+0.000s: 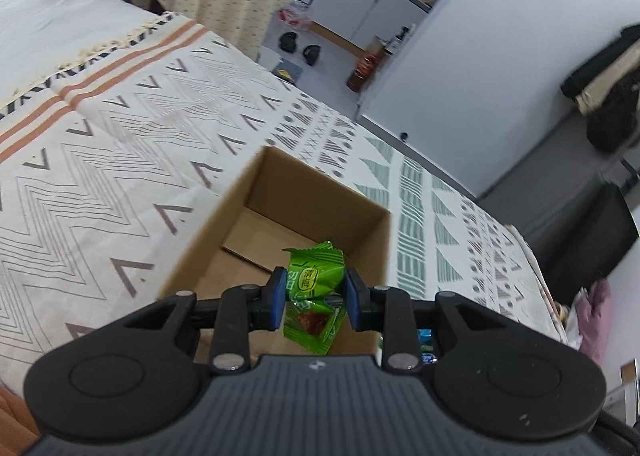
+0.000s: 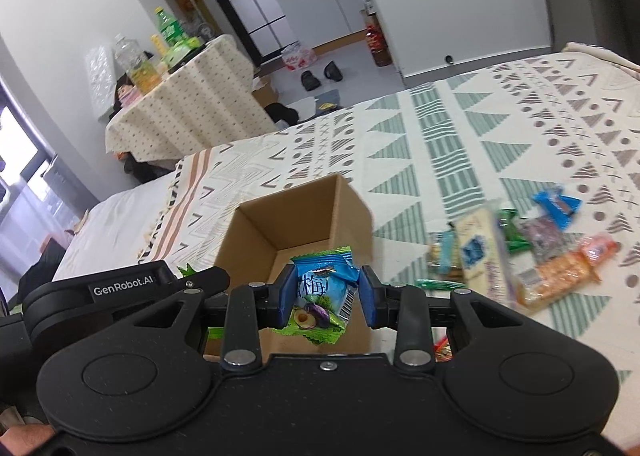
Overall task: Organize snacks
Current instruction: 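Carry both packets over the cardboard box and open both tools to drop them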
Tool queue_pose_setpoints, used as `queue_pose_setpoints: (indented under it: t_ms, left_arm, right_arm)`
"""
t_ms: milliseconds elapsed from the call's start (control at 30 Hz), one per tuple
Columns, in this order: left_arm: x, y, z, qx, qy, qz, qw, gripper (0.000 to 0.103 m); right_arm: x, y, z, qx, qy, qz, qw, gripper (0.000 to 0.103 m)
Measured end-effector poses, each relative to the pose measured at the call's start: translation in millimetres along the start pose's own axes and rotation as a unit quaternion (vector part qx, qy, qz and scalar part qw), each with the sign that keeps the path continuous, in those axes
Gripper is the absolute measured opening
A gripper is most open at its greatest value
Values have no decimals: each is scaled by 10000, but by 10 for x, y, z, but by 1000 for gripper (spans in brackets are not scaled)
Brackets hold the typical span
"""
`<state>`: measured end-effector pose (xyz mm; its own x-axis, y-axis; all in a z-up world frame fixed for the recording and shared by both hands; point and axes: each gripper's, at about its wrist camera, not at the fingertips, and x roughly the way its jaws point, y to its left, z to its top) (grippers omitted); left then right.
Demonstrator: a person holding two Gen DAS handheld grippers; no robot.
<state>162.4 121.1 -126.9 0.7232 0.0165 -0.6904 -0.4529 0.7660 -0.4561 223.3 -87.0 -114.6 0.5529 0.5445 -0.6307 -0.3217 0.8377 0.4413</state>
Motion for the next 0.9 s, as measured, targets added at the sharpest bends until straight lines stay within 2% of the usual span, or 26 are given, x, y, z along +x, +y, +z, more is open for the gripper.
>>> queue_pose_setpoints:
  t_ms: [267, 367, 433, 533, 633, 733, 900]
  left_arm:
    - [73, 135, 78, -266, 79, 50, 9996, 30]
    - [77, 139, 82, -300, 64, 89, 9995, 35]
    - [82, 129, 73, -307, 49, 120, 9994, 48]
    - [100, 162, 77, -451, 61, 235, 9987, 61]
    - [102, 191, 99, -579, 68, 250, 9980, 73]
    - [101, 157, 94, -488, 45, 279, 9984, 81]
    - [134, 24, 43, -216, 169, 185, 9995, 84]
  right_arm:
    - [208, 199, 57, -154, 119, 107, 9998, 33]
    - [271, 226, 75, -174, 175, 136, 9996, 33]
    - [296, 225, 80, -197, 213, 148, 9995, 36]
    - [293, 234, 102, -239, 151, 111, 9995, 38]
    - [278, 212, 128, -184, 135, 58, 9997, 50]
    - [212, 148, 120, -146, 93, -10, 9998, 57]
    - [32, -33, 95, -53, 11, -277, 9996, 68]
